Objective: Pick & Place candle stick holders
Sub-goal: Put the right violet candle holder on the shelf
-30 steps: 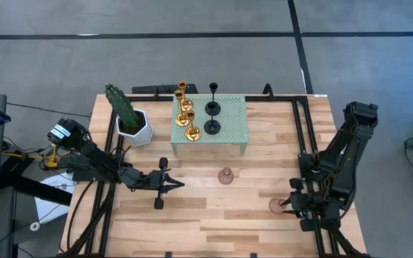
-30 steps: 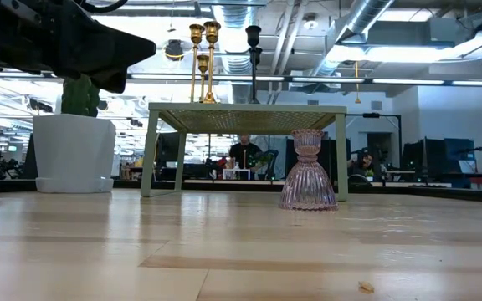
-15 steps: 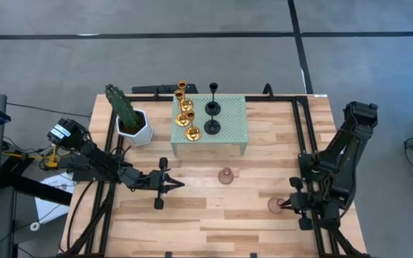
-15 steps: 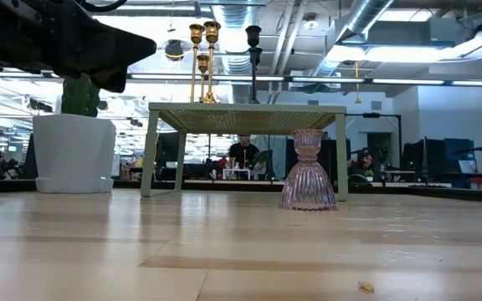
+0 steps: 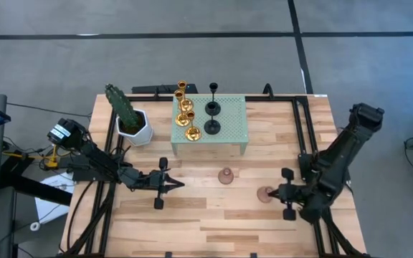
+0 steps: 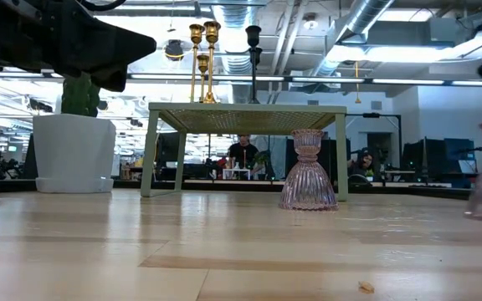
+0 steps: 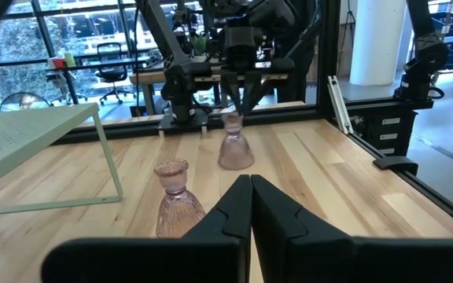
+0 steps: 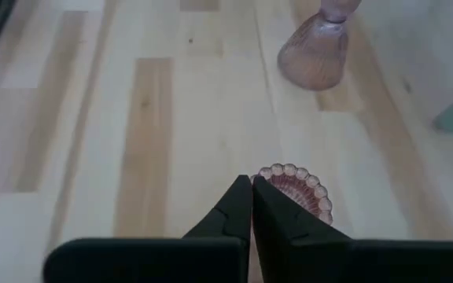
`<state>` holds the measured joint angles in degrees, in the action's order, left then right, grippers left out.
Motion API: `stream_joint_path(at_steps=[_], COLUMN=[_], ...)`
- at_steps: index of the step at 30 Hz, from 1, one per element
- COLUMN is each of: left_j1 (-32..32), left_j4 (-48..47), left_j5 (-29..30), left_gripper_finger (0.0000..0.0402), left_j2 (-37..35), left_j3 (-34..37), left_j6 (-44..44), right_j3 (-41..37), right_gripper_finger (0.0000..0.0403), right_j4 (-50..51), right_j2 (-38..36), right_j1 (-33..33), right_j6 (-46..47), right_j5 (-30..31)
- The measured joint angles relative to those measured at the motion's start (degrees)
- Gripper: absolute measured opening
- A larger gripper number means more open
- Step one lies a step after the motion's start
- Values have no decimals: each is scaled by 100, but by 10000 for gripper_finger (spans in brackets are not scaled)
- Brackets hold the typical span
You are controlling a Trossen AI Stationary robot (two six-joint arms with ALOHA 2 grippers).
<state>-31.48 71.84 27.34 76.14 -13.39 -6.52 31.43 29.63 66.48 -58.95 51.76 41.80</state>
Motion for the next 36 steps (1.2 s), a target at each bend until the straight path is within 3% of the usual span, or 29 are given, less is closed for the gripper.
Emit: stream_joint_path(at_steps=[21,28,32,36], left_j1=[0,0,0,0], left_j4=[17,17,17,15], left_j5=[-3,-6,-6,-6], left_gripper_finger=[6,4,7,5], left_j2=[0,0,0,0], left_j3=[0,0,0,0], left_j6=[0,-2,-47,-55], right_j3=[-9,233,250,250], right_gripper_finger=[1,0,0,0], right_j4=[-1921,-1080,-915,-434], right_j2=[-2,-355,-527,-533], right_j1=[2415,1925,1479,929], right_j6=[-2956,-2852,-2320,-1525], right_j5=[-971,-1173,-1159,-762])
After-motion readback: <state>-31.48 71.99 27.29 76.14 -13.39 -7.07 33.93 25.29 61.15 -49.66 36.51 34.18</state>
